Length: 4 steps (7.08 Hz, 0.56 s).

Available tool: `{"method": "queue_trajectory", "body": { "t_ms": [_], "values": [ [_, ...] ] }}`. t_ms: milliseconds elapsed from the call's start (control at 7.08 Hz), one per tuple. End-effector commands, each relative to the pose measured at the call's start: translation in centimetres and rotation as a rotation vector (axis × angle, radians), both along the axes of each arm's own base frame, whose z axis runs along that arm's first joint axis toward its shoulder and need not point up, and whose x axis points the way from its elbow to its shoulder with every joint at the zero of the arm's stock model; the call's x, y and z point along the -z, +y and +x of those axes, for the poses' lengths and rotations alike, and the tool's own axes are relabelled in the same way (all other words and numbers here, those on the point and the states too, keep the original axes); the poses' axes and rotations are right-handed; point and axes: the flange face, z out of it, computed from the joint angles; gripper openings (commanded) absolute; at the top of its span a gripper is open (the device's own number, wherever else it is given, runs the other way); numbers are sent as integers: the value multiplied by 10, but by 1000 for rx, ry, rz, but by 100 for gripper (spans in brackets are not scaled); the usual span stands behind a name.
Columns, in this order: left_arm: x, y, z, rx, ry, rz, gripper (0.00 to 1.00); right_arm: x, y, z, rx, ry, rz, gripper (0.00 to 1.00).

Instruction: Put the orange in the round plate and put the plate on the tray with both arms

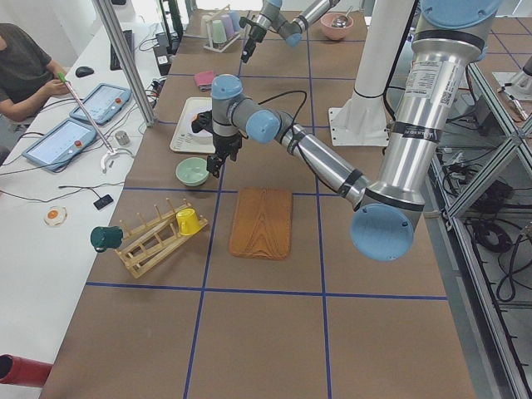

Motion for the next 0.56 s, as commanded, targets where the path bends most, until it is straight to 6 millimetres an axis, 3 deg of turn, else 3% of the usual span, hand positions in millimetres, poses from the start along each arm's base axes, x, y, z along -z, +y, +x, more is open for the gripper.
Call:
{"method": "queue_trajectory", "body": {
  "t_ms": [0, 141, 424],
  "values": [
    [-10, 0, -11, -36, -19, 35, 100, -37, -31, 106, 189, 236, 173, 100],
    [-10, 0, -17, -44, -22, 50, 100, -74, -20, 117, 238, 339, 225, 100],
    [-24, 6, -33, -58, -10, 40, 100, -125, -22, 159, 347, 556, 339, 100]
  ]
}}
